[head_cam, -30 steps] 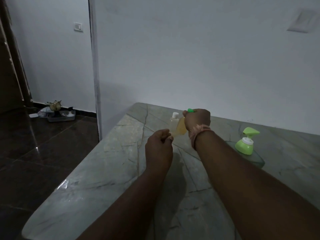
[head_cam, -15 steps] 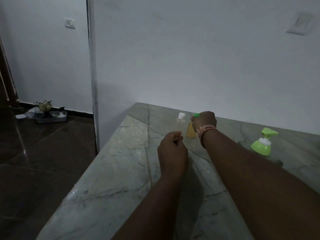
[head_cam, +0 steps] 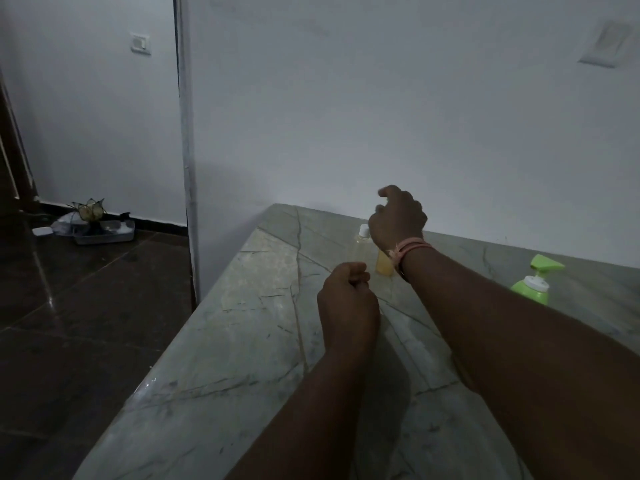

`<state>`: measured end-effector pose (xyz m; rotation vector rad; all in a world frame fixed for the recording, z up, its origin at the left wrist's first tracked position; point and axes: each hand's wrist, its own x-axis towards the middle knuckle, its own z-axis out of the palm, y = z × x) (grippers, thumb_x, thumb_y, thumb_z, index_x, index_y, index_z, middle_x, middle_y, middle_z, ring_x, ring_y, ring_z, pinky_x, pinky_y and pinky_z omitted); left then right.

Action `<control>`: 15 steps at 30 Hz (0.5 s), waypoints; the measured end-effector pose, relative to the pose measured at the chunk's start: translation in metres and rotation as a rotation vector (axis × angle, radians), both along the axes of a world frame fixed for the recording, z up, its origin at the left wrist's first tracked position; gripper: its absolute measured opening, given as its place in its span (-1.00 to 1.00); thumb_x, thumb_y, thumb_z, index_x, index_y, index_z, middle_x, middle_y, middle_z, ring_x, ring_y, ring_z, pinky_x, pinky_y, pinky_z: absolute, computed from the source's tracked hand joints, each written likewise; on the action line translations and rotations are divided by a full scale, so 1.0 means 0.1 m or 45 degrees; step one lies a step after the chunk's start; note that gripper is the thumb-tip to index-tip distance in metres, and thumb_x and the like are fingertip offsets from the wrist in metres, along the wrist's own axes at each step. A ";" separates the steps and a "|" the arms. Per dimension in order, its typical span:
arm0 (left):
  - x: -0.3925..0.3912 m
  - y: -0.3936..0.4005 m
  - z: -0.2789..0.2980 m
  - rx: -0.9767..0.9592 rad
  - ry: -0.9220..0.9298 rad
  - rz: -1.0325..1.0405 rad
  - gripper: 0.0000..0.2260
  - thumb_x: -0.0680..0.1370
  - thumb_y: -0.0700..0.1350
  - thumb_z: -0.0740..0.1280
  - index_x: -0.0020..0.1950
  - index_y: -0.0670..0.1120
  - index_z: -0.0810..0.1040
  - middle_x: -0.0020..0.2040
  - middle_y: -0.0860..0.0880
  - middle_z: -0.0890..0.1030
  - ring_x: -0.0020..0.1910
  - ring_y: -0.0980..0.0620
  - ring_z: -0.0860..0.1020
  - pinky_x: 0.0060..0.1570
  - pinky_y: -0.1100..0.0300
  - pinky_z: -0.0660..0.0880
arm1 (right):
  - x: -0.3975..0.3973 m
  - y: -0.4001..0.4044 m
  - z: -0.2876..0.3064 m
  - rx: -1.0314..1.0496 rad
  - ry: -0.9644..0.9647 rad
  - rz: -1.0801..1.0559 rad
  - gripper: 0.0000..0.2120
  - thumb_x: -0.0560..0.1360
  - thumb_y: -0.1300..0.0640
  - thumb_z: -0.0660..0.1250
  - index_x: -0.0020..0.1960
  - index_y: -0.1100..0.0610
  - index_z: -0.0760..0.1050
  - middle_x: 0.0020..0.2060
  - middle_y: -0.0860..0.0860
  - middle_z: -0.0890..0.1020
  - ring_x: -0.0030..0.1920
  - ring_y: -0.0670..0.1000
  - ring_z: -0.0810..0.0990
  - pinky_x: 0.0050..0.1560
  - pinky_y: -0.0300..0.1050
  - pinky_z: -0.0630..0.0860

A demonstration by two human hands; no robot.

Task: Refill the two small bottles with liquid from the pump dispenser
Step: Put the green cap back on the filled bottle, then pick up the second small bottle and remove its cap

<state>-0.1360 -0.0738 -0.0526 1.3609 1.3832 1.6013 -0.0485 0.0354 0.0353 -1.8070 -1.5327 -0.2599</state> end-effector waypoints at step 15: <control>-0.01 0.01 0.04 -0.013 0.028 0.111 -0.39 0.51 -0.07 0.50 0.50 0.00 0.32 0.44 -0.06 0.41 0.39 -0.04 0.41 0.29 0.05 0.46 | -0.20 -0.58 0.03 -0.181 0.103 0.430 -0.77 0.44 -0.05 0.40 -0.12 0.12 0.51 -0.17 0.03 0.63 -0.12 0.04 0.59 -0.14 -0.08 0.51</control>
